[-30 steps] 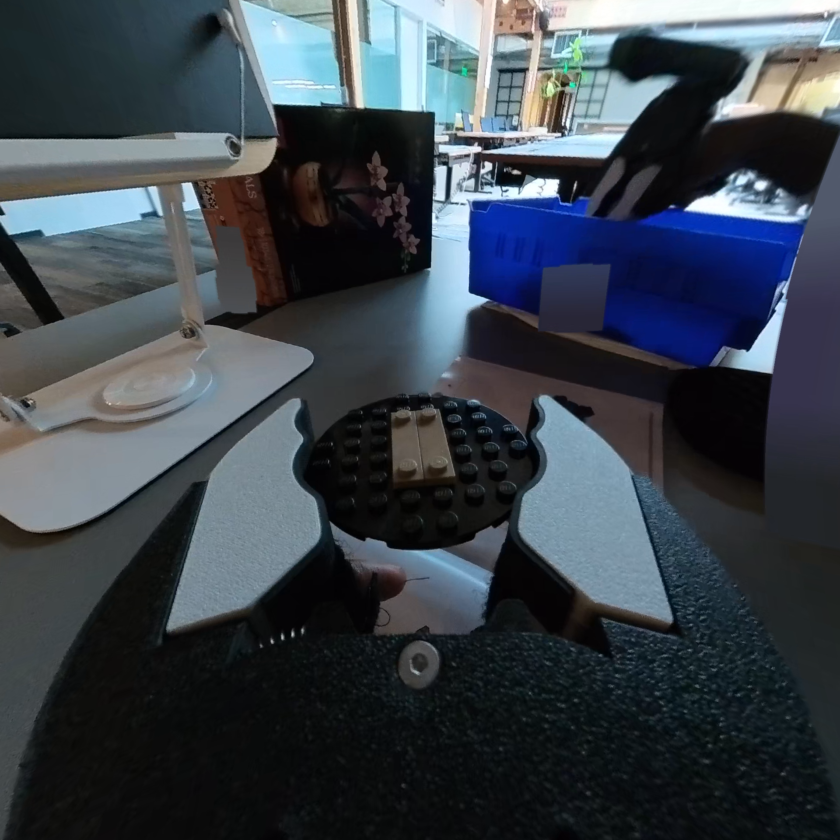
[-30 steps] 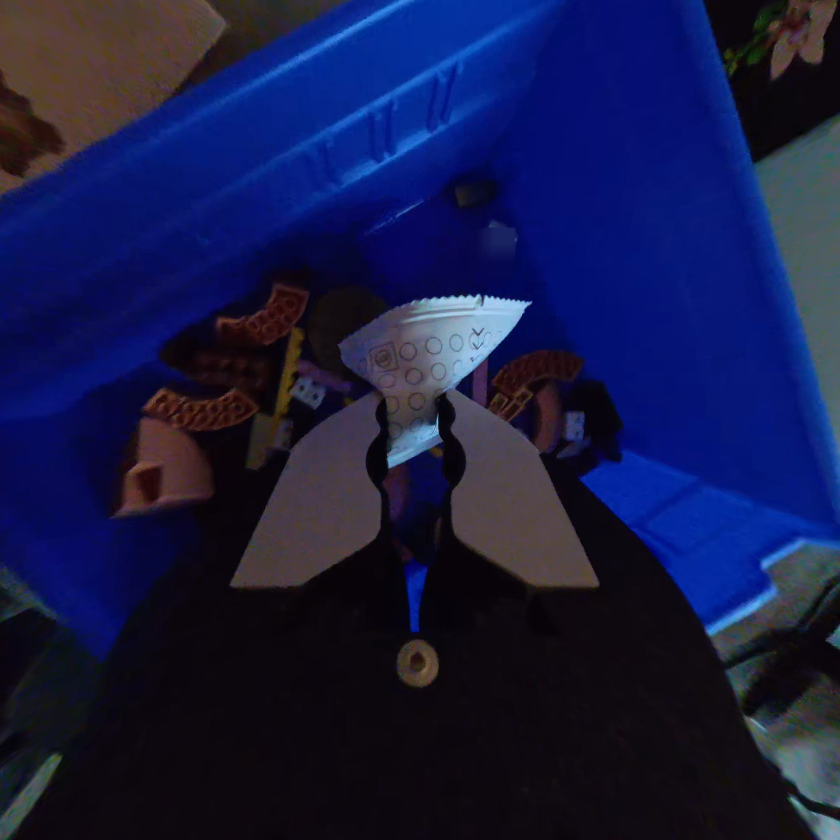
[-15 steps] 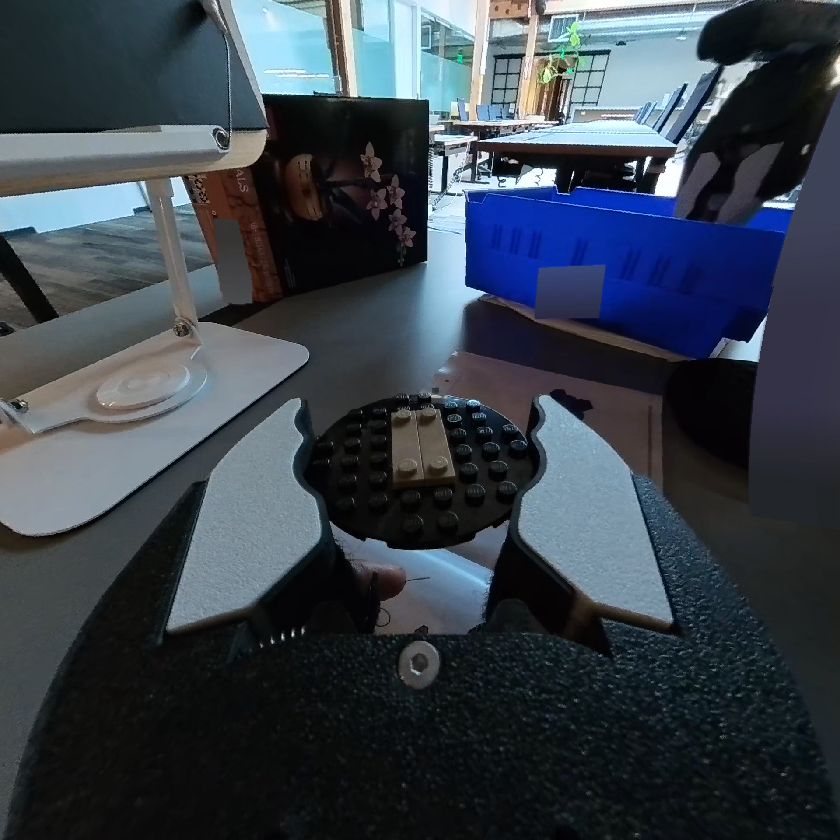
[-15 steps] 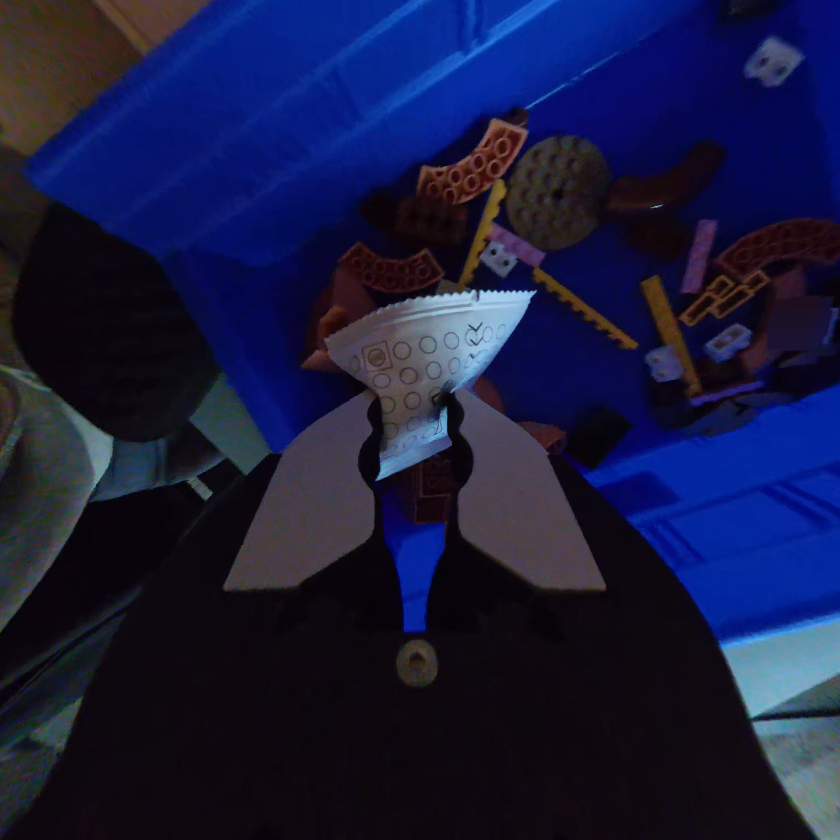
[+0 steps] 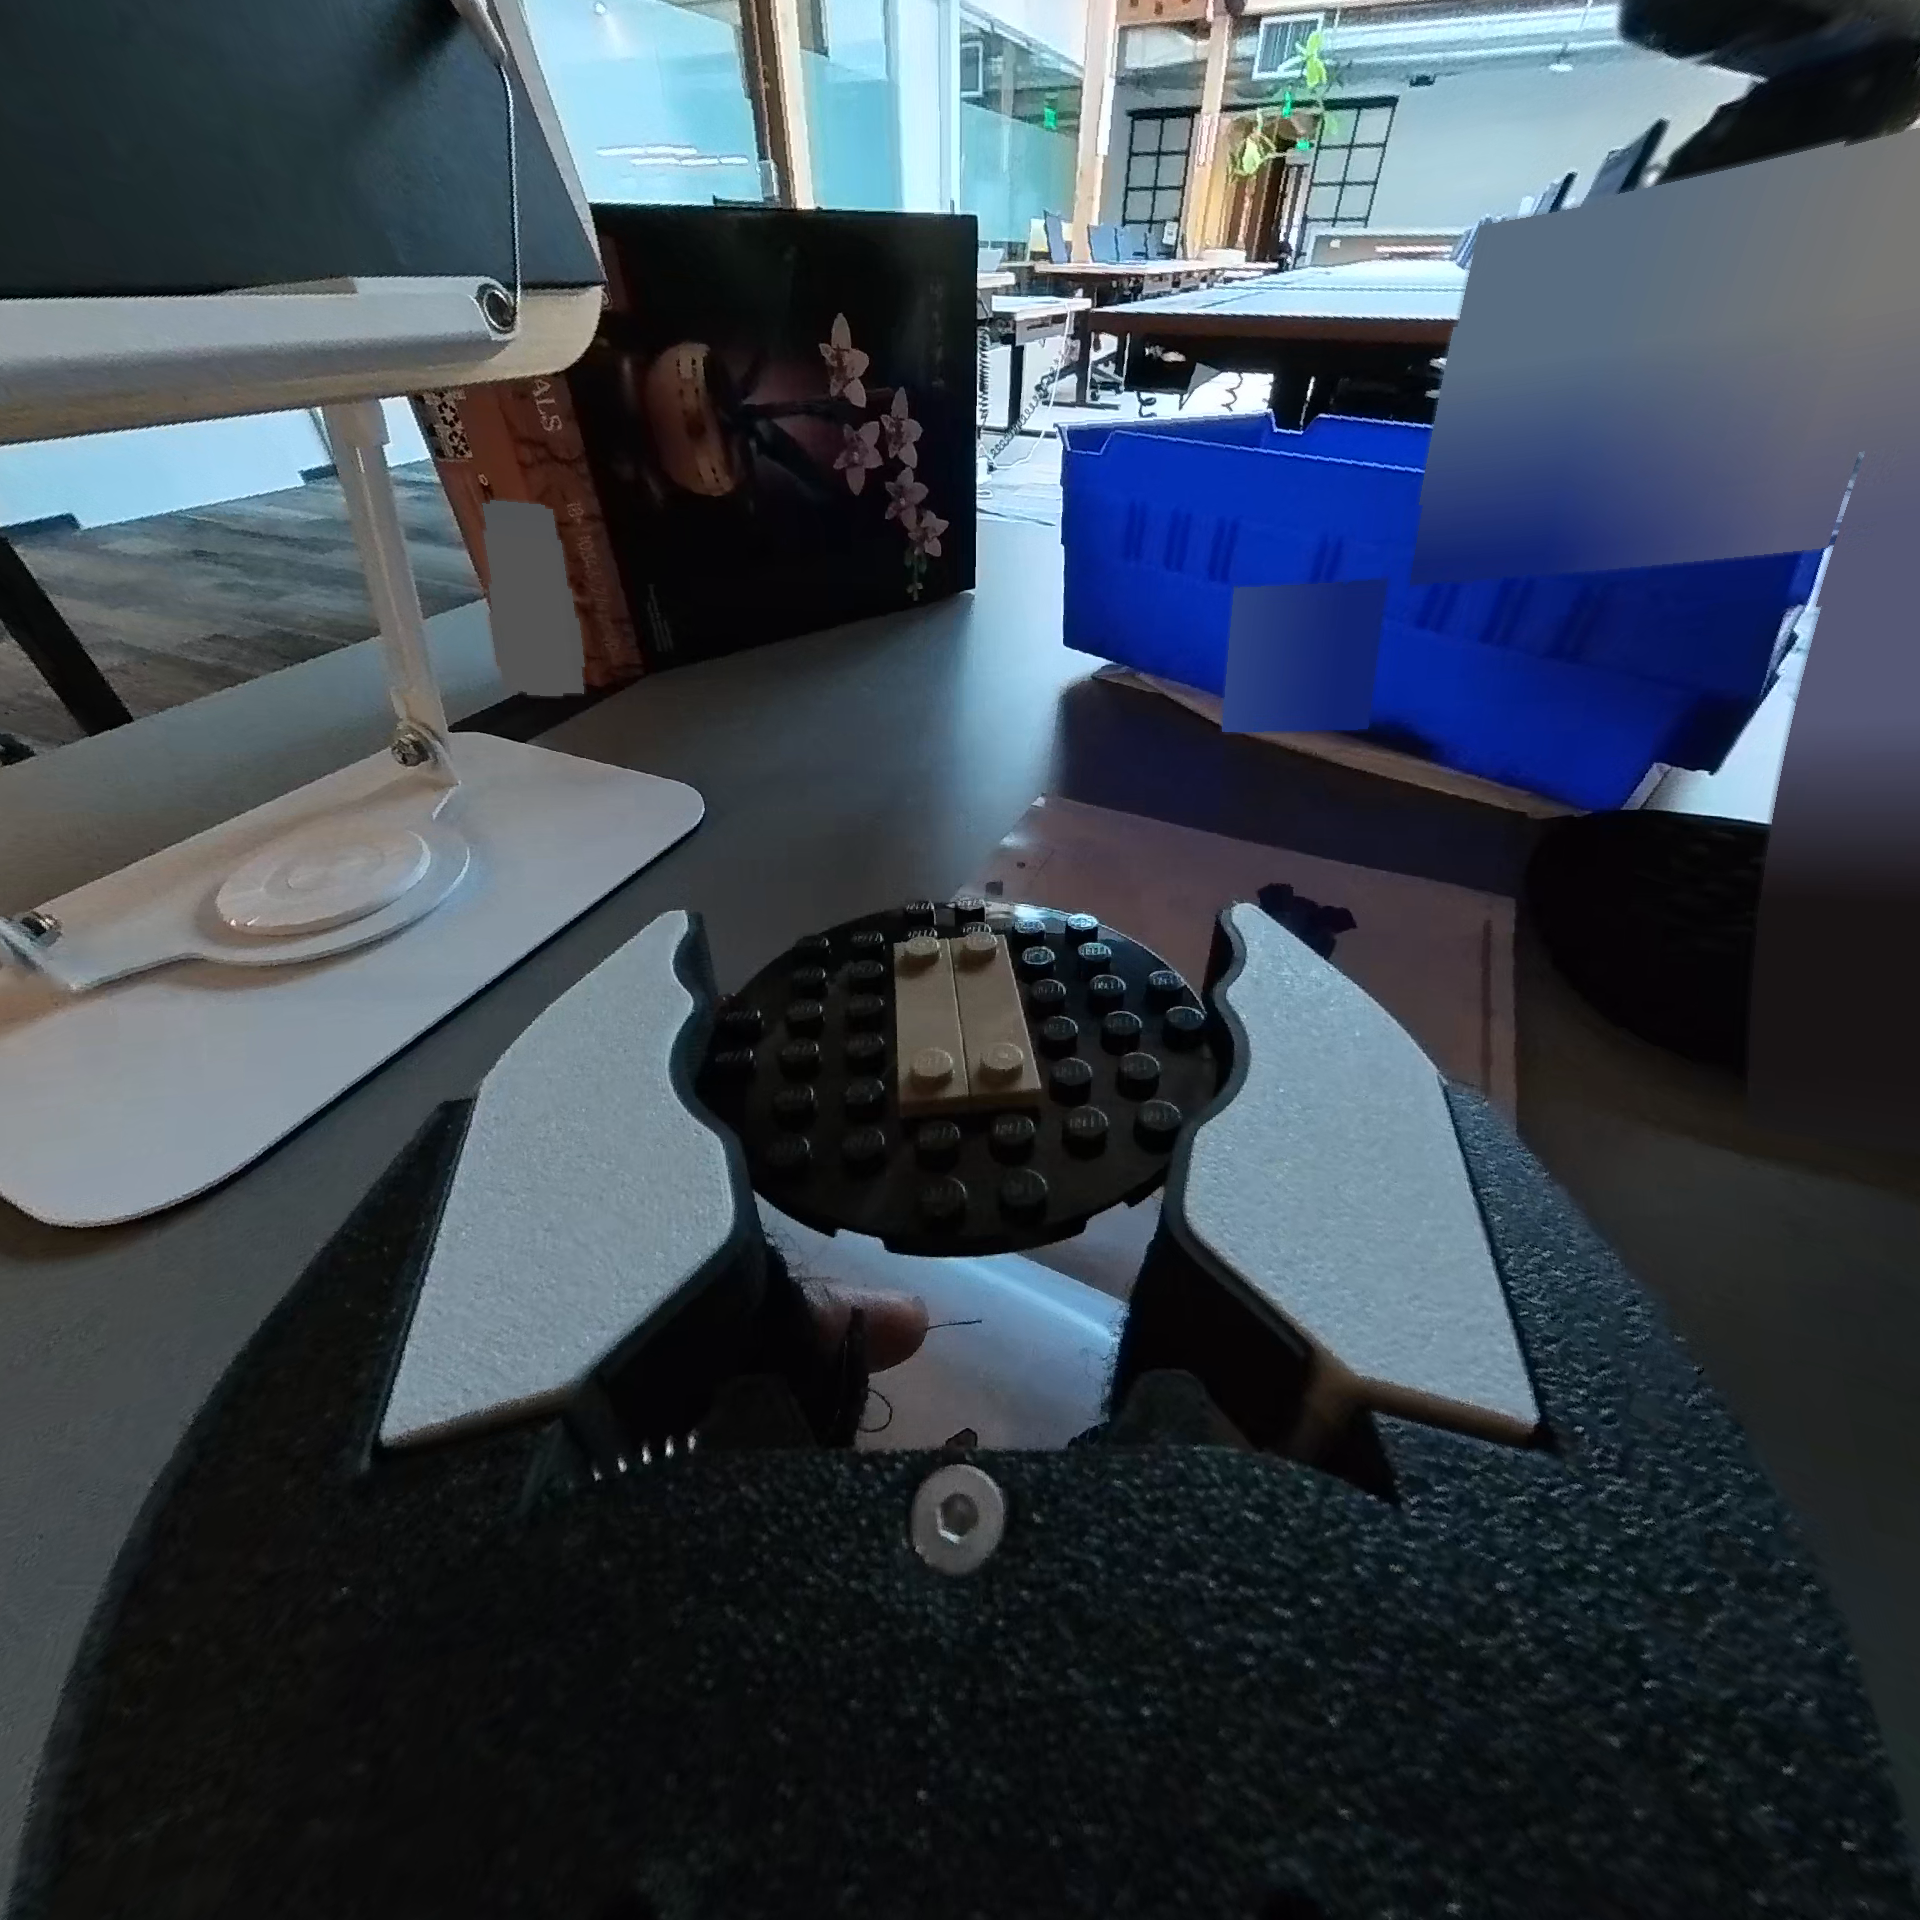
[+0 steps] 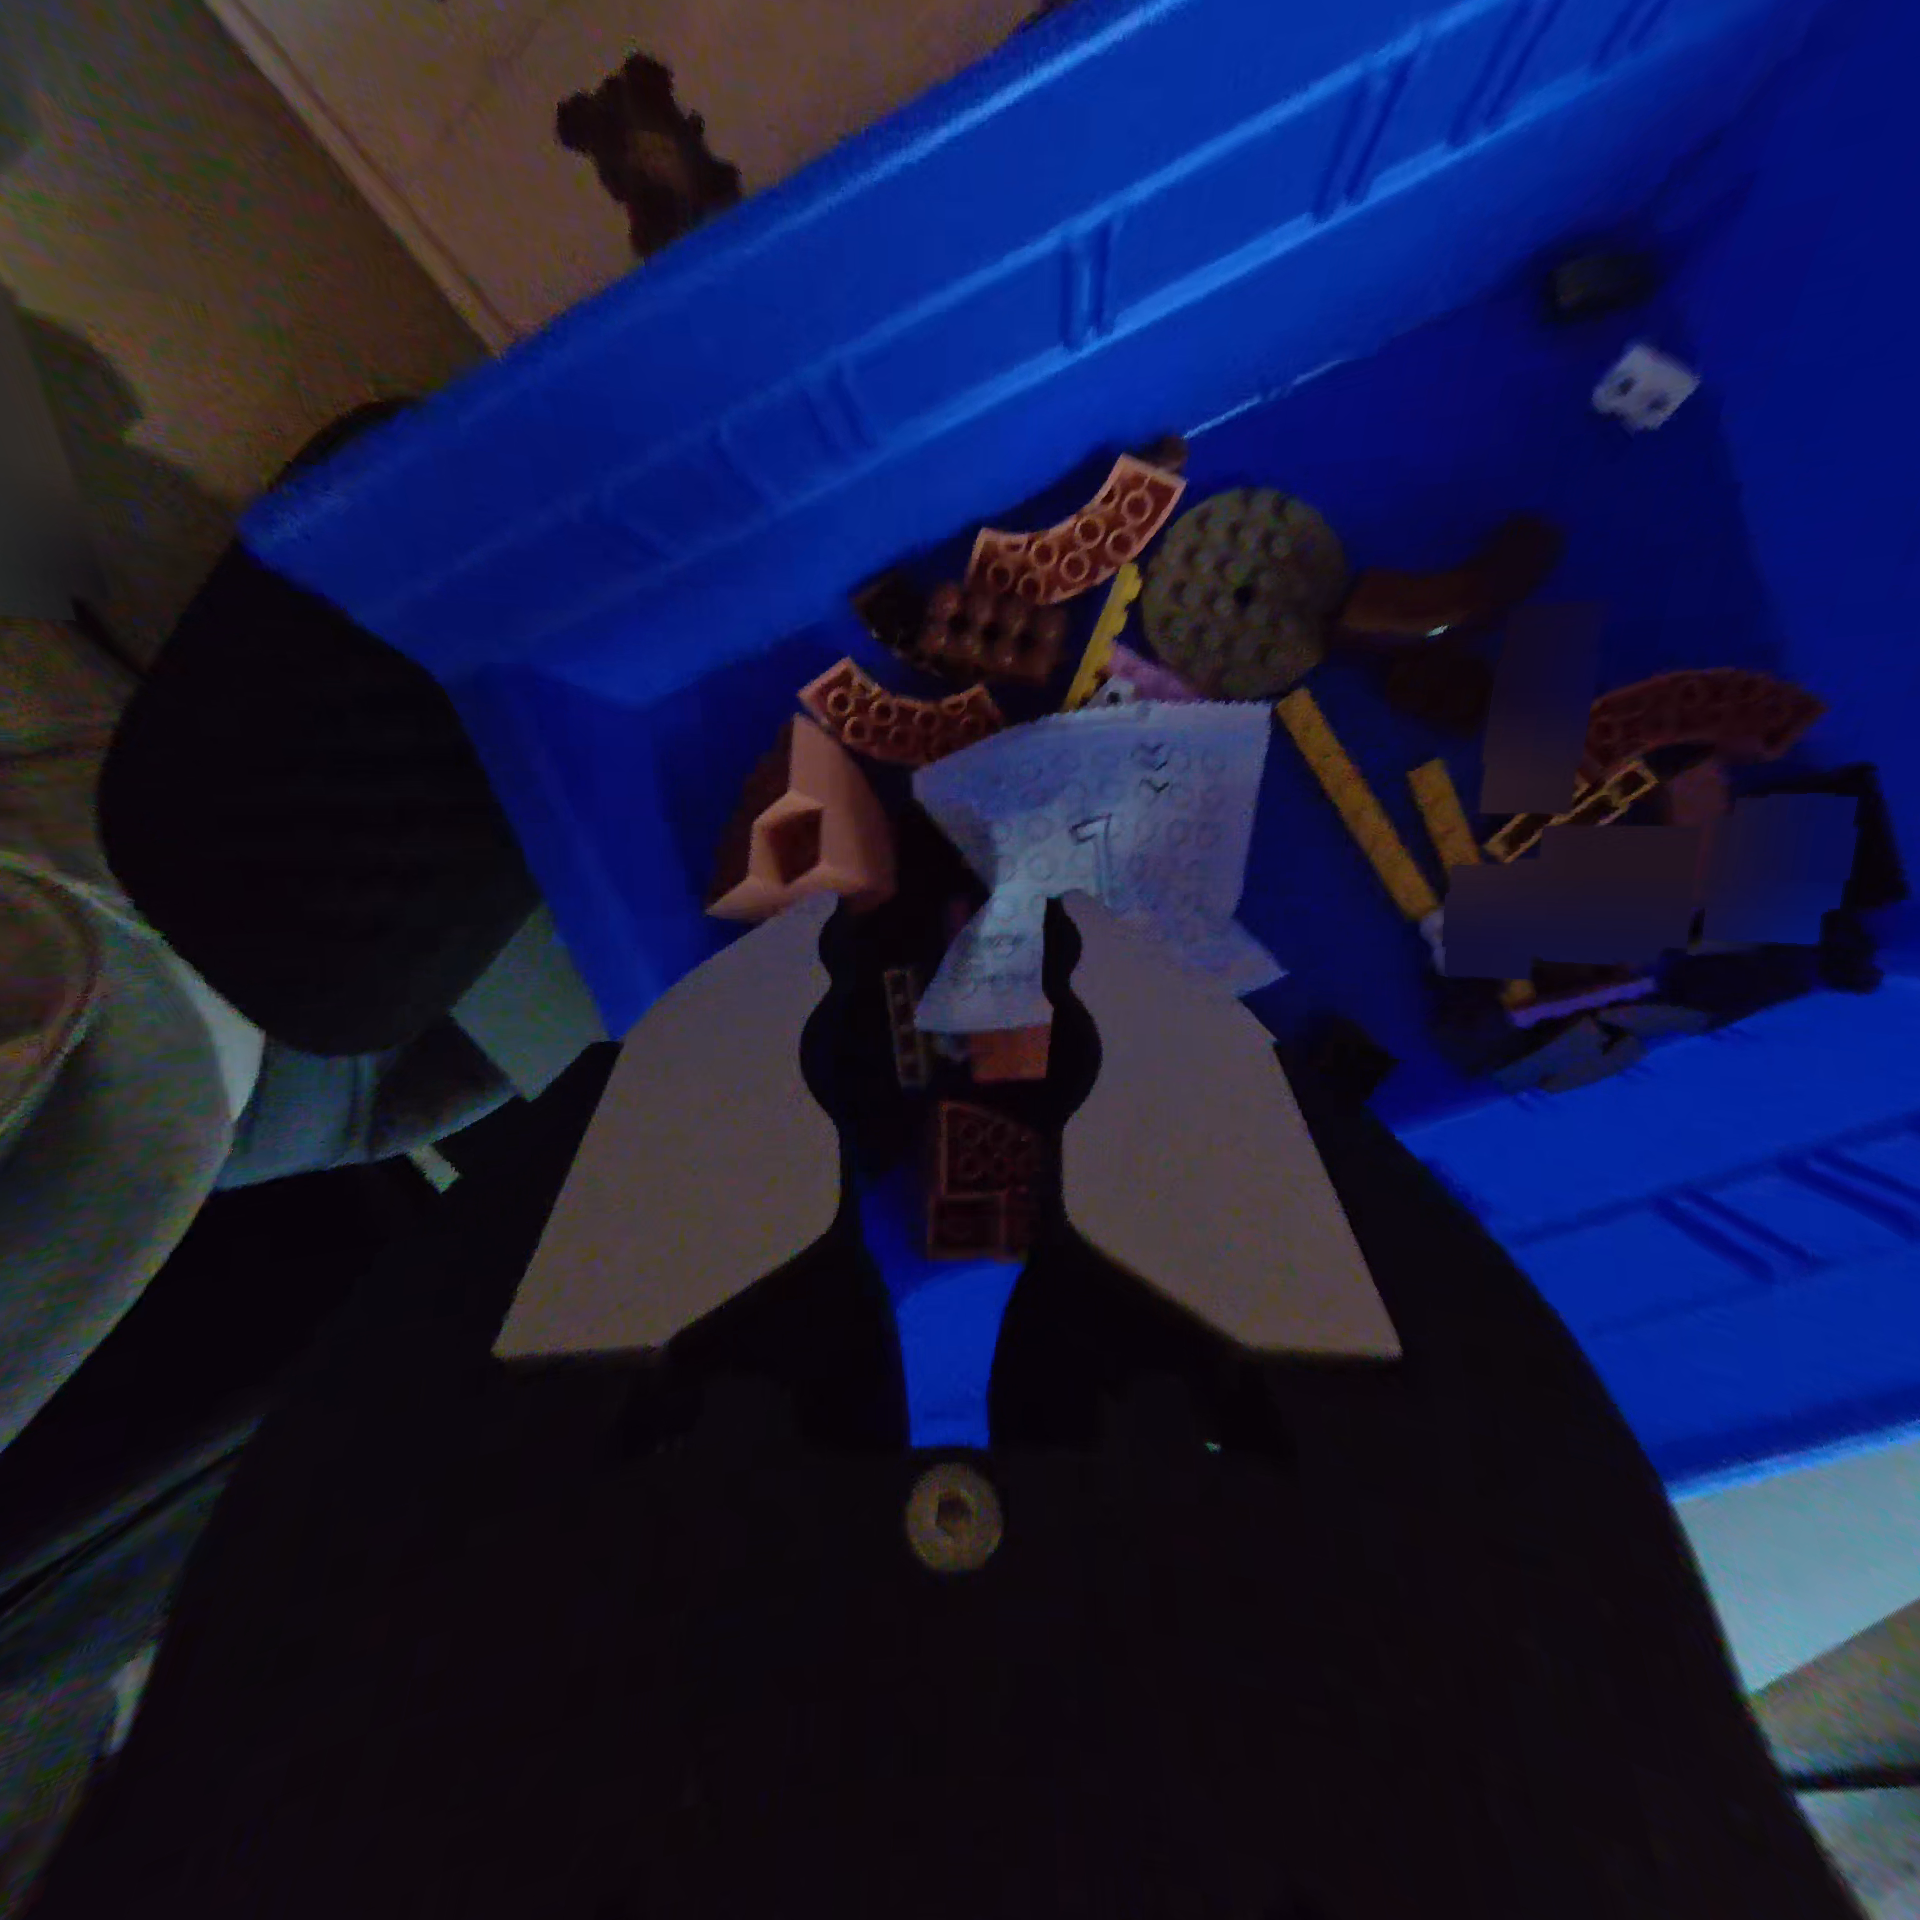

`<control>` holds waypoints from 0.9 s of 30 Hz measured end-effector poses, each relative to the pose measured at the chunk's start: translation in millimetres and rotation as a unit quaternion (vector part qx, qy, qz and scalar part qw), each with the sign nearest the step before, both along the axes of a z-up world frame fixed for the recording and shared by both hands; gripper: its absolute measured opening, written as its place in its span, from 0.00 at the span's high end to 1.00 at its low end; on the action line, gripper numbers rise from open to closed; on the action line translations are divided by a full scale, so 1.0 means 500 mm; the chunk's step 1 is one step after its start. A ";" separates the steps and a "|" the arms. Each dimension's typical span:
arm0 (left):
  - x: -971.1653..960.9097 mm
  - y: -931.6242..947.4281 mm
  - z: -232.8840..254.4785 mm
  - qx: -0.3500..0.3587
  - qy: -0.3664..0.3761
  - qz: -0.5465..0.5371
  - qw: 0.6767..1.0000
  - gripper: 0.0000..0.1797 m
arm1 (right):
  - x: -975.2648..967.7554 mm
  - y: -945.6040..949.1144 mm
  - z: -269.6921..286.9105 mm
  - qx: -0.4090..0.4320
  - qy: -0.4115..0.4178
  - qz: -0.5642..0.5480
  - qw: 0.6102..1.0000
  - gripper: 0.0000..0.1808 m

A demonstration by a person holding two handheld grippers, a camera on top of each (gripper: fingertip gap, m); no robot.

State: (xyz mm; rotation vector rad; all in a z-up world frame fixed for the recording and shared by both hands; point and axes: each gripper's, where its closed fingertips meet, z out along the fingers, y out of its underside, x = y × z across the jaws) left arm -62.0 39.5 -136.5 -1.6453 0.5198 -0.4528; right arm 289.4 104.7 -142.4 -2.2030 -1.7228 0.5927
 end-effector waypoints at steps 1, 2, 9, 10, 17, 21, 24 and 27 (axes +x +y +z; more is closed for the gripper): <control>0.000 0.000 0.000 0.000 -0.001 0.000 1.000 0.51 | -0.006 0.010 -0.001 0.011 0.001 -0.004 1.000 0.81; 0.000 0.000 0.001 0.001 -0.001 0.000 1.000 0.51 | -0.013 0.019 -0.001 0.020 0.003 -0.004 1.000 0.81; 0.000 -0.001 0.000 -0.002 0.001 0.001 1.000 0.51 | -0.076 0.071 -0.021 0.068 0.020 0.019 0.997 0.77; 0.000 -0.001 -0.001 -0.002 0.001 0.001 1.000 0.51 | -0.096 0.071 -0.026 0.062 0.035 0.020 0.997 0.76; -0.001 0.002 0.000 -0.005 -0.003 0.001 1.000 0.51 | -0.146 0.088 -0.103 0.095 -0.017 0.026 0.995 0.73; -0.002 0.001 0.001 -0.004 -0.008 -0.001 1.000 0.51 | -0.156 0.074 -0.115 0.052 -0.002 0.018 0.998 0.76; 0.000 0.001 0.000 -0.001 -0.004 -0.001 1.000 0.51 | -0.130 0.061 -0.116 0.034 -0.024 0.032 0.999 0.77; 0.001 0.000 -0.001 -0.001 0.001 -0.002 1.000 0.51 | -0.096 0.065 -0.108 0.032 -0.047 0.009 0.998 0.77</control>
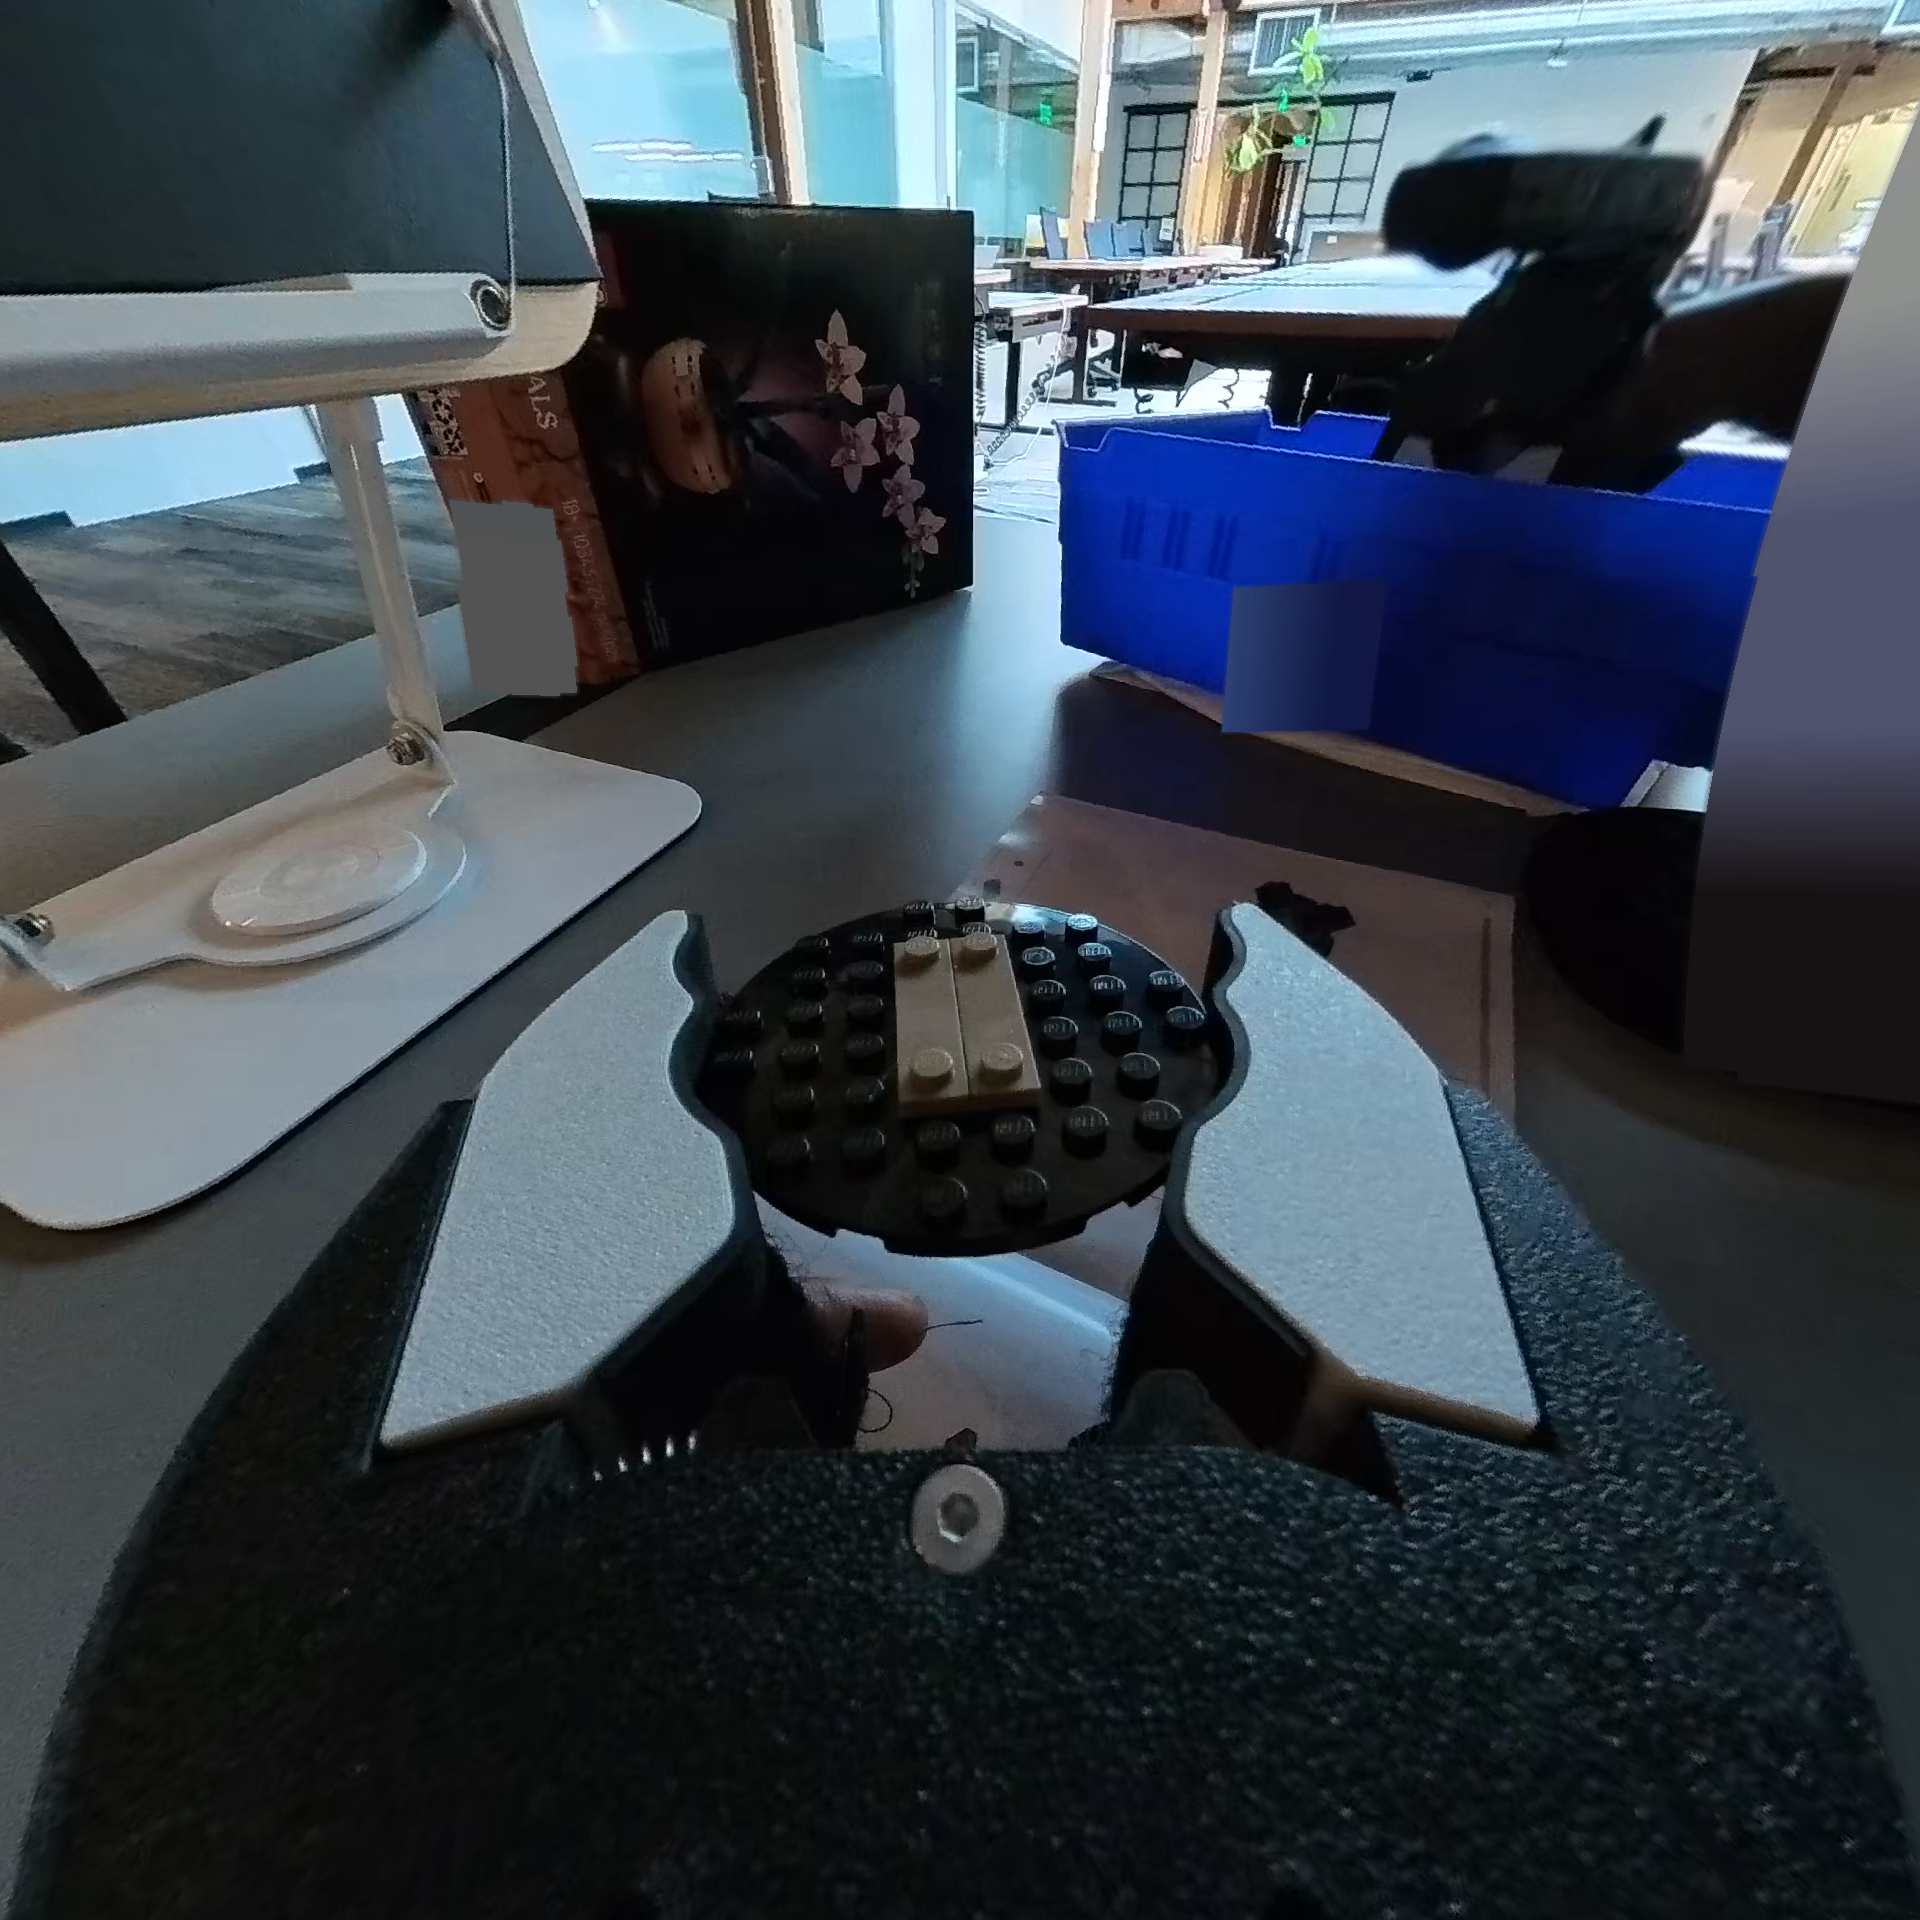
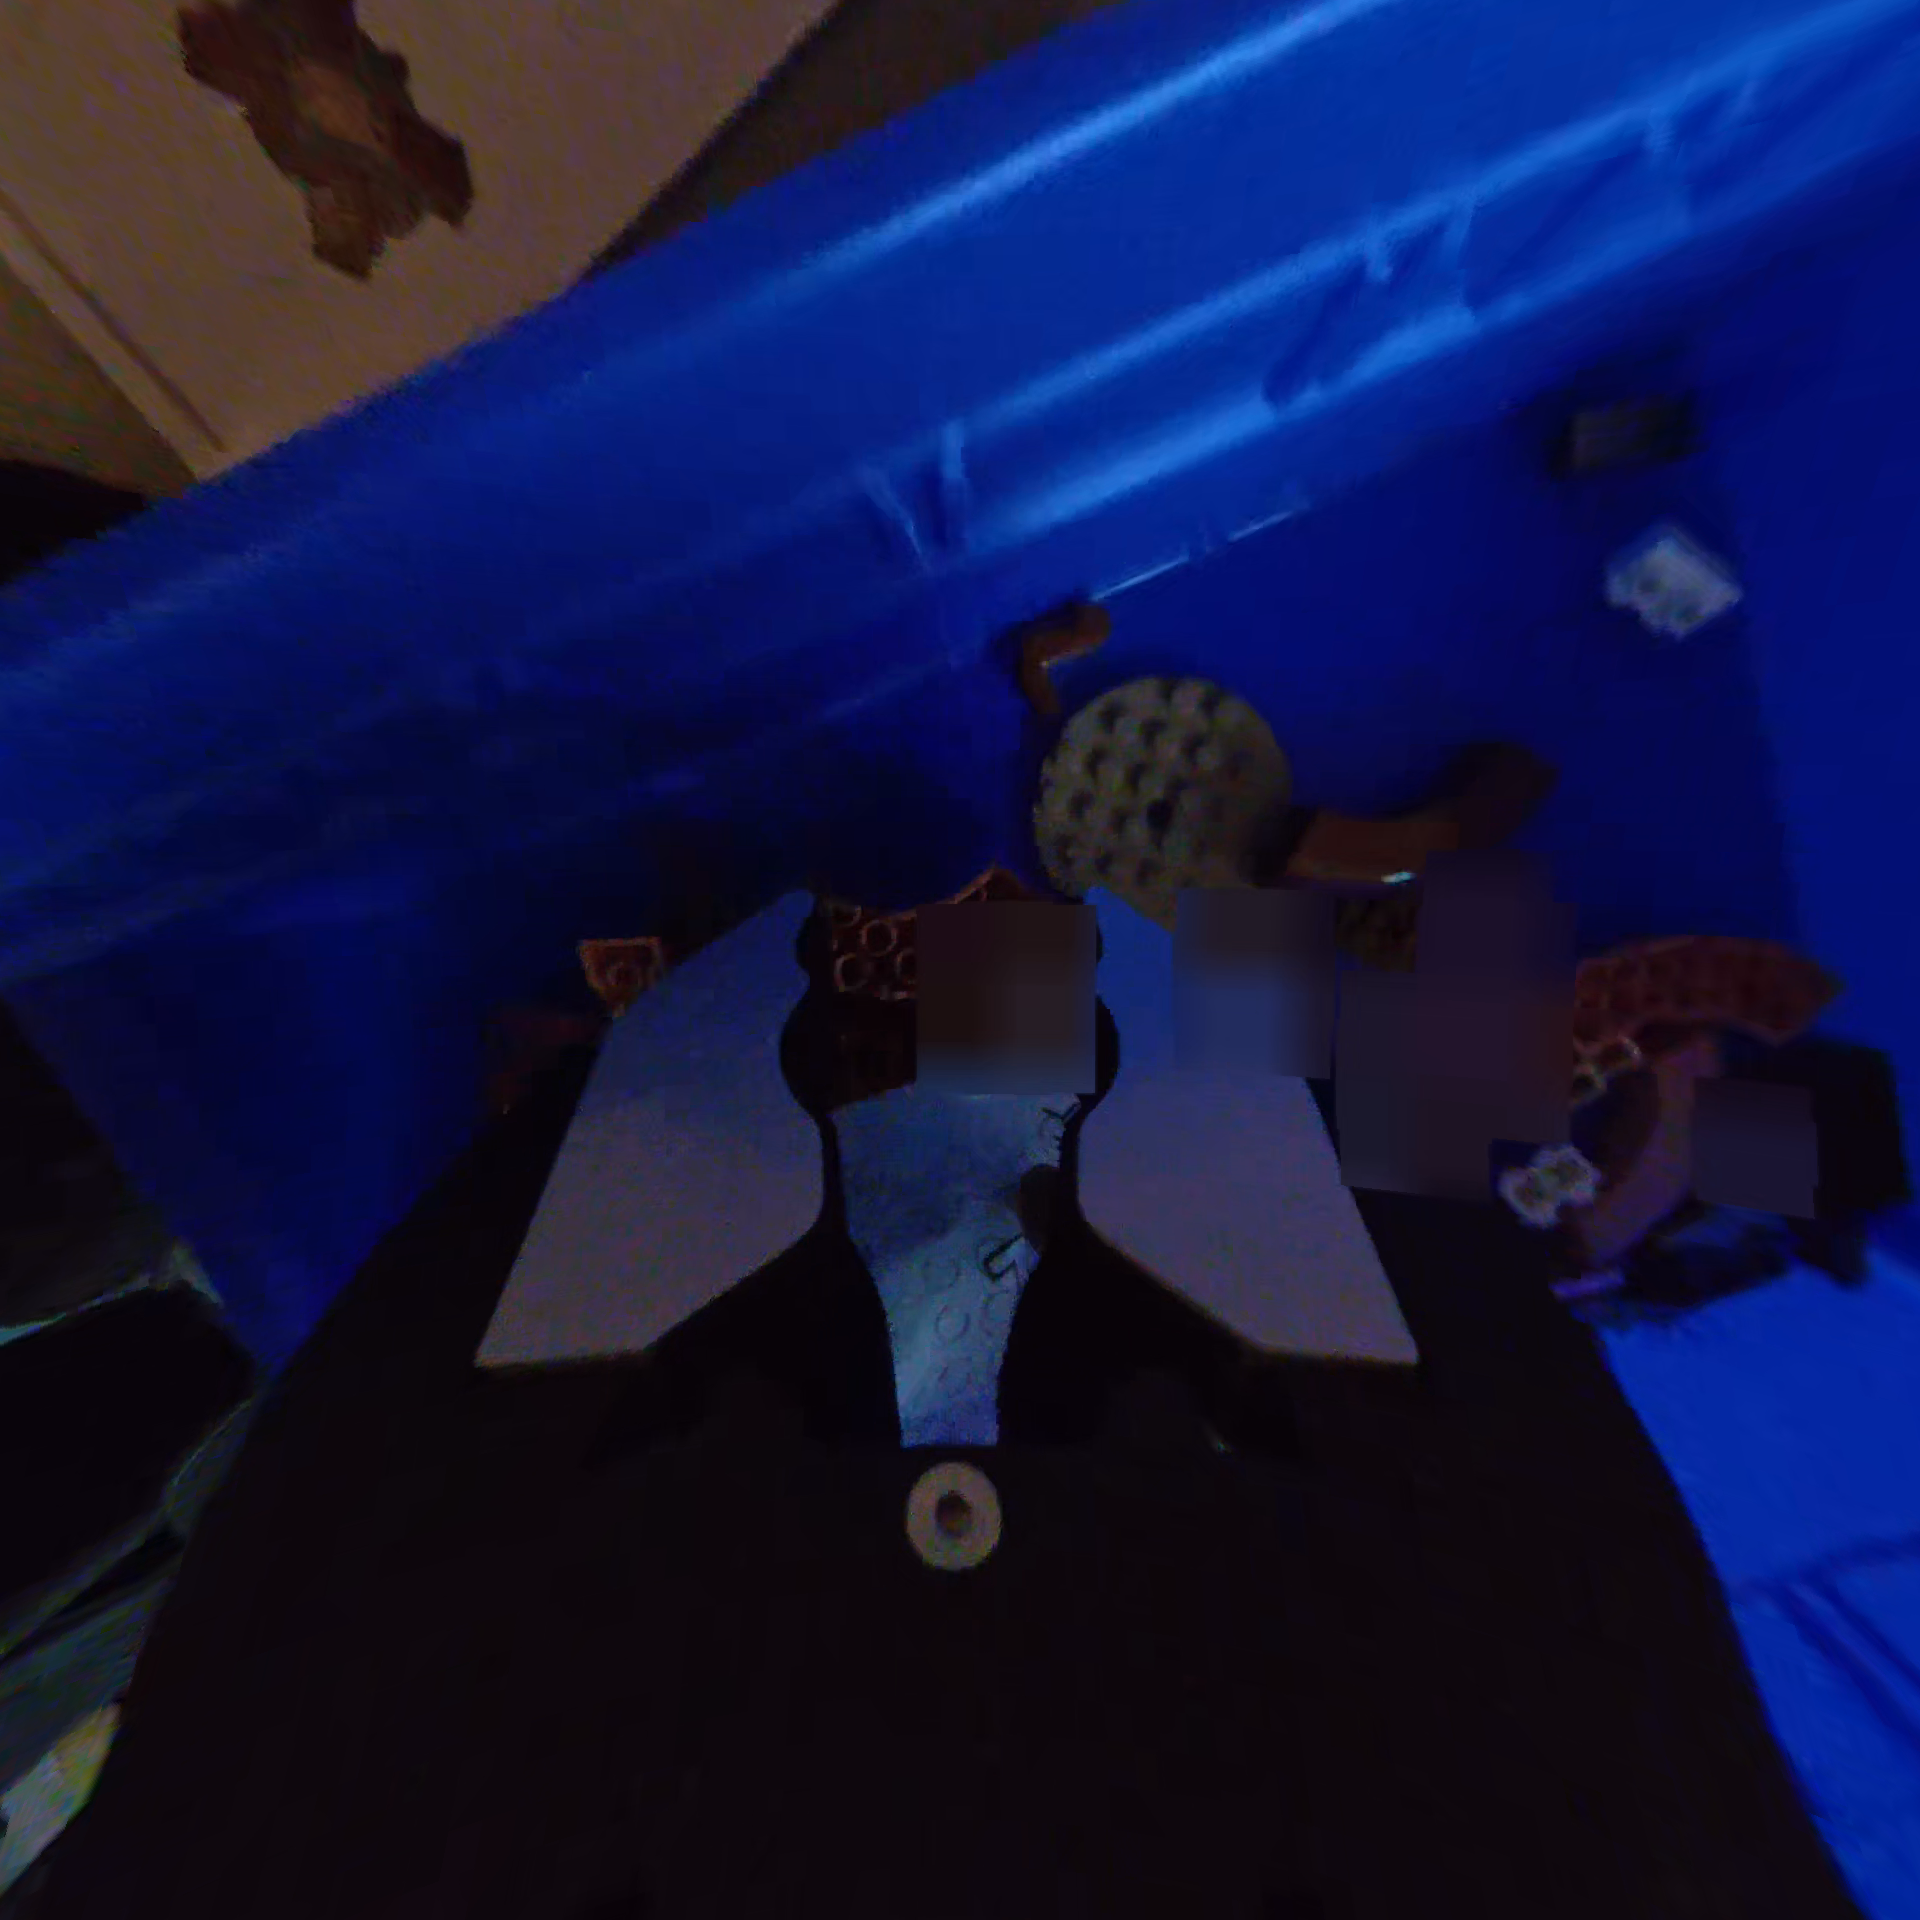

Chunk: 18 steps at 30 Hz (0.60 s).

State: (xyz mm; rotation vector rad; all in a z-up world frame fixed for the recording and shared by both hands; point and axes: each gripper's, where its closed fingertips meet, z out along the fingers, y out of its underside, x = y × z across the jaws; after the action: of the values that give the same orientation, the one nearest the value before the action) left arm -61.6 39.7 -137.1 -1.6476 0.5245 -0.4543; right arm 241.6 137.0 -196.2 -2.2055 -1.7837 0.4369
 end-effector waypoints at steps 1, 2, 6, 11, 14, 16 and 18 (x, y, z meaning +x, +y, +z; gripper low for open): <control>0.000 0.000 0.000 -0.001 0.000 -0.001 1.000 0.51 | 0.004 -0.001 0.009 -0.004 0.008 -0.006 1.000 0.77; 0.000 0.000 -0.001 -0.003 0.000 0.000 1.000 0.51 | 0.008 -0.004 0.018 -0.014 0.013 -0.011 1.000 0.77; -0.001 0.001 0.001 -0.004 -0.003 0.001 1.000 0.51 | 0.027 0.010 0.029 0.002 0.008 -0.022 1.000 0.77; -0.001 0.000 0.001 -0.002 -0.003 0.000 1.000 0.51 | 0.015 0.017 0.029 0.020 0.060 -0.031 0.998 0.77; 0.001 0.001 -0.001 -0.006 -0.001 -0.002 1.000 0.51 | 0.009 0.027 0.027 0.032 0.079 -0.037 0.996 0.77; 0.002 0.001 -0.001 -0.006 0.000 -0.003 1.000 0.51 | 0.010 0.032 0.026 0.031 0.081 -0.041 0.995 0.77; 0.001 -0.001 -0.001 -0.006 0.002 -0.003 1.000 0.51 | 0.006 0.033 0.028 0.027 0.091 -0.042 0.995 0.77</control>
State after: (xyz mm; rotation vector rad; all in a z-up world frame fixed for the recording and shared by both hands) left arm -61.0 39.1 -137.9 -1.6581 0.5316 -0.4600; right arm 244.7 153.6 -182.2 -2.1207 -1.5835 0.5464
